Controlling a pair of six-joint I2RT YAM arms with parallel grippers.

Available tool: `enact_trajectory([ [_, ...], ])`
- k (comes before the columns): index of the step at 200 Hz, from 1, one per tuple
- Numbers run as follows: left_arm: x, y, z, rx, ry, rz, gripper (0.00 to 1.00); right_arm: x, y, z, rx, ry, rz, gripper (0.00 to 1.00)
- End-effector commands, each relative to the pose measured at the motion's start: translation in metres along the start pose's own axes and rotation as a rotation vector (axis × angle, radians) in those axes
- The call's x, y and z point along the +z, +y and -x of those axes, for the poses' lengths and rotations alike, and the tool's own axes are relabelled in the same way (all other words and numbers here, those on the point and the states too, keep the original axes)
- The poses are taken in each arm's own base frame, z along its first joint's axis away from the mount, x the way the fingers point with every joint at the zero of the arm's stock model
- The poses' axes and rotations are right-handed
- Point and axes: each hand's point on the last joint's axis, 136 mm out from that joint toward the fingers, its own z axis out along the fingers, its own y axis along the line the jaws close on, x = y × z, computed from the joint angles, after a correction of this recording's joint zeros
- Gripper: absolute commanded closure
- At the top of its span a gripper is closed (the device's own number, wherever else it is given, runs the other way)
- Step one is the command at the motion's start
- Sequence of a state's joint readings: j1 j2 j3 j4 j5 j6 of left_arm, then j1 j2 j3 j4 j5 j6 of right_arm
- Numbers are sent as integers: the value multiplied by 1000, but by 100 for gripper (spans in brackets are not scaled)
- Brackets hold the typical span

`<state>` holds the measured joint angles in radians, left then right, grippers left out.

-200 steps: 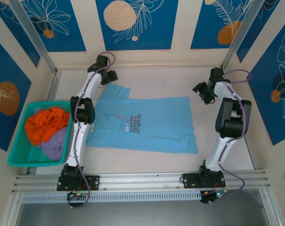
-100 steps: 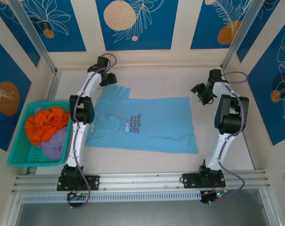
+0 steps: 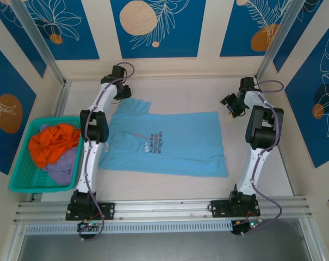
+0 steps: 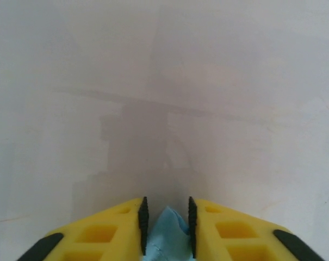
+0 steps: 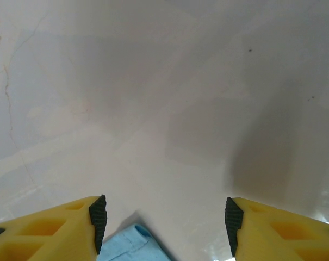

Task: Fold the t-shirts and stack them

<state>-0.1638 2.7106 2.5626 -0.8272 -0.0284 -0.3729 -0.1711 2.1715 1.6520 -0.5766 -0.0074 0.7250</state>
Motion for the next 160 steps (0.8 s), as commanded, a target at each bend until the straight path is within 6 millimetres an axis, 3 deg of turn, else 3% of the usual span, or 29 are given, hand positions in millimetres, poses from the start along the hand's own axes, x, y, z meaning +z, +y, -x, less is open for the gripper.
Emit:
enact_trajectory([
  [1, -2, 0, -14, 4, 55, 9, 78, 8, 3, -6, 14, 42, -14, 40],
  [76, 0, -8, -7, -29, 31, -31, 91, 27, 15, -7, -10, 95, -13, 50],
  [114, -2, -9, -4, -34, 20, -34, 100, 33, 23, -25, -43, 125, -20, 54],
  [160, -4, -13, -4, -41, 15, -38, 100, 35, 20, -44, -59, 142, -33, 58],
])
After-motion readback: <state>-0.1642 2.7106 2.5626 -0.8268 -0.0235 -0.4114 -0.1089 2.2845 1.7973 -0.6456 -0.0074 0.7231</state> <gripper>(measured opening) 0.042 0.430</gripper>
